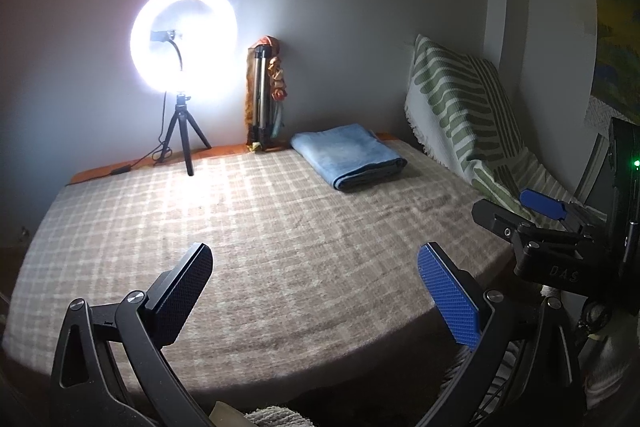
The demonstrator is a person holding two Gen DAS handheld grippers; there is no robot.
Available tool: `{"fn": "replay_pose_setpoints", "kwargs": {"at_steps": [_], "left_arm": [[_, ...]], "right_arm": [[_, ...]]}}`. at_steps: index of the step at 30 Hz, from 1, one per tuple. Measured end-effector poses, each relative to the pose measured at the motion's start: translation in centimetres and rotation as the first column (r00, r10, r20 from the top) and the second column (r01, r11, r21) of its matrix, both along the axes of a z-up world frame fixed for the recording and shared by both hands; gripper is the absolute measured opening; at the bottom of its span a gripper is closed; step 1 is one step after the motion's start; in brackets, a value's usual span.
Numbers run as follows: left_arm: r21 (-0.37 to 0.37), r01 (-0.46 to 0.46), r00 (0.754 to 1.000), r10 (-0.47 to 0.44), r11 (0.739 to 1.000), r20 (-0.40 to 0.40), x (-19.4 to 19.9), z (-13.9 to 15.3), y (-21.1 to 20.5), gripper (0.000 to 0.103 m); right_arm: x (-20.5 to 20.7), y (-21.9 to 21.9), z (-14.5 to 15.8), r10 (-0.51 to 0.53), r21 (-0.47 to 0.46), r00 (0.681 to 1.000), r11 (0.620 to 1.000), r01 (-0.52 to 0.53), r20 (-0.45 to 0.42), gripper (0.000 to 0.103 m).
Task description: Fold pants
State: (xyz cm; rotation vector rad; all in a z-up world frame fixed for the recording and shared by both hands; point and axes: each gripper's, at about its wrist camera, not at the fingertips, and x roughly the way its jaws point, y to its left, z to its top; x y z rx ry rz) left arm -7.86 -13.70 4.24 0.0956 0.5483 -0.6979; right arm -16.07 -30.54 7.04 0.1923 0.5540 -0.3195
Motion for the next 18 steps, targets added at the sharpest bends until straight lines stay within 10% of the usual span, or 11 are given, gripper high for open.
{"fn": "replay_pose_setpoints", "kwargs": {"at_steps": [18], "left_arm": [[0.004, 0.014, 1.0, -0.014, 1.0, -0.008, 0.1, -0.4, -1.3, 0.102]], "right_arm": [[0.5, -0.3, -0.4, 0.002, 0.01, 1.0, 1.0, -0.002, -0.003, 0.103]]}}
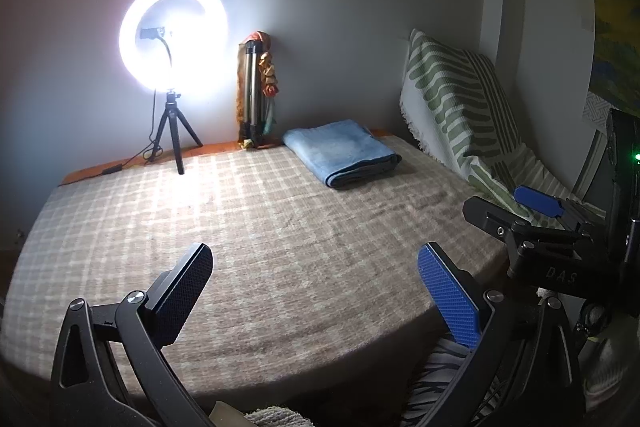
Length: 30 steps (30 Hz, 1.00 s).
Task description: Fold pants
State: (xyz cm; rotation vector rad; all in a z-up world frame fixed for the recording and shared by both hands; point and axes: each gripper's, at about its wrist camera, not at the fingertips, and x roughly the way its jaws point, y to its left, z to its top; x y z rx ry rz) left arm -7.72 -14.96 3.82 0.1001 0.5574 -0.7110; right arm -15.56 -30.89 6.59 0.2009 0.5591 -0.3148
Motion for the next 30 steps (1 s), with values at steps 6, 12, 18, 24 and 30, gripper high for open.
{"fn": "replay_pose_setpoints", "kwargs": {"at_steps": [6, 12, 18, 24, 30], "left_arm": [[-0.001, -0.004, 1.0, 0.004, 1.0, -0.001, 0.11, -0.16, -0.06, 0.102], [0.0, 0.002, 1.0, -0.002, 1.0, 0.005, 0.22, -0.14, -0.08, 0.102], [-0.002, -0.002, 1.0, 0.002, 1.0, 0.002, 0.55, -0.25, 0.0, 0.102], [0.008, -0.009, 1.0, 0.009, 1.0, 0.01, 0.46, -0.33, 0.02, 0.102], [0.006, -0.015, 0.999, 0.015, 1.0, 0.037, 0.32, -0.2, 0.13, 0.102]], "right_arm": [[0.22, -0.14, -0.16, 0.002, 0.004, 1.0, 1.0, -0.002, -0.003, 0.103], [0.12, -0.32, -0.25, -0.007, 0.005, 1.0, 1.0, 0.007, -0.006, 0.103], [0.11, -0.42, -0.19, -0.006, 0.002, 1.0, 1.0, 0.006, -0.005, 0.103], [0.08, -0.41, -0.22, -0.005, 0.008, 1.0, 1.0, 0.005, -0.004, 0.103], [0.21, -0.17, -0.18, 0.004, 0.013, 1.0, 1.0, -0.004, -0.003, 0.103]]}}
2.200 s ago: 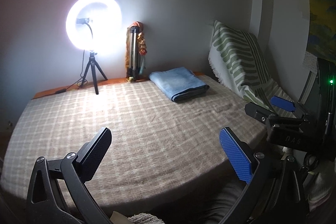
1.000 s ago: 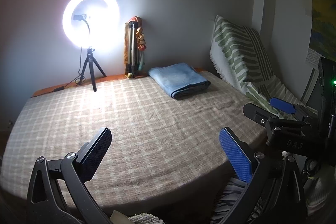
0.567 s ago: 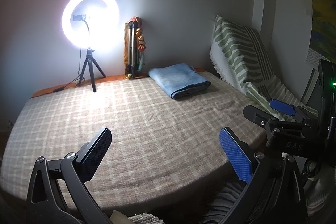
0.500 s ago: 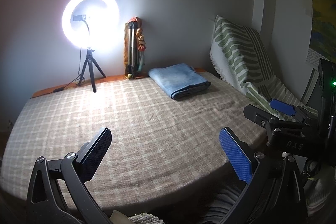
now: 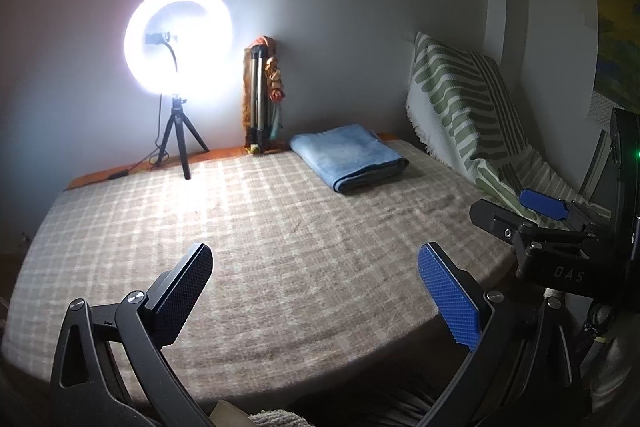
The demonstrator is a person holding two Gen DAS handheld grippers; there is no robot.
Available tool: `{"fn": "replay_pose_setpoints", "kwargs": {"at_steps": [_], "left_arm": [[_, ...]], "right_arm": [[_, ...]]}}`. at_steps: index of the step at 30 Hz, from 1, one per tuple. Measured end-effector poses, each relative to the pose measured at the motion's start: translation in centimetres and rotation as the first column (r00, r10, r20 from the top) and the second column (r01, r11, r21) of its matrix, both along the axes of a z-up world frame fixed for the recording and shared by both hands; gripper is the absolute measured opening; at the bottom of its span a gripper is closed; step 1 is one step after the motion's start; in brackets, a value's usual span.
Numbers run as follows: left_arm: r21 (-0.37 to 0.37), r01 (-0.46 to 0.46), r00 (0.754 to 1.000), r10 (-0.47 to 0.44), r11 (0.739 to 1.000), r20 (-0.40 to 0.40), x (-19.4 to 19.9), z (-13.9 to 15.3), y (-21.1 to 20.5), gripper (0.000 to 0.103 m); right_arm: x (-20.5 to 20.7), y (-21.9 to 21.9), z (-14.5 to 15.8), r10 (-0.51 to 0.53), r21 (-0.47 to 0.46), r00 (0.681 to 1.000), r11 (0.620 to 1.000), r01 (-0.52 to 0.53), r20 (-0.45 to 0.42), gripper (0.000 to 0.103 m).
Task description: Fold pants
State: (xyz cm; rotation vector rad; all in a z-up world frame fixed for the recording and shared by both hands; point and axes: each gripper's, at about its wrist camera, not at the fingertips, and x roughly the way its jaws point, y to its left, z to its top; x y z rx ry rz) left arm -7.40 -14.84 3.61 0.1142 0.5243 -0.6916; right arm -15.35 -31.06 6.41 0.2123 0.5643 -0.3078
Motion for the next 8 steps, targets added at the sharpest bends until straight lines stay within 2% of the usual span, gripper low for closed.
{"fn": "replay_pose_setpoints", "kwargs": {"at_steps": [8], "left_arm": [[-0.008, 0.0, 1.0, 0.0, 1.0, 0.005, 0.08, 0.29, 0.3, 0.102]], "right_arm": [[0.26, -0.1, 0.19, -0.001, 0.008, 1.0, 1.0, 0.001, 0.002, 0.103]]}}
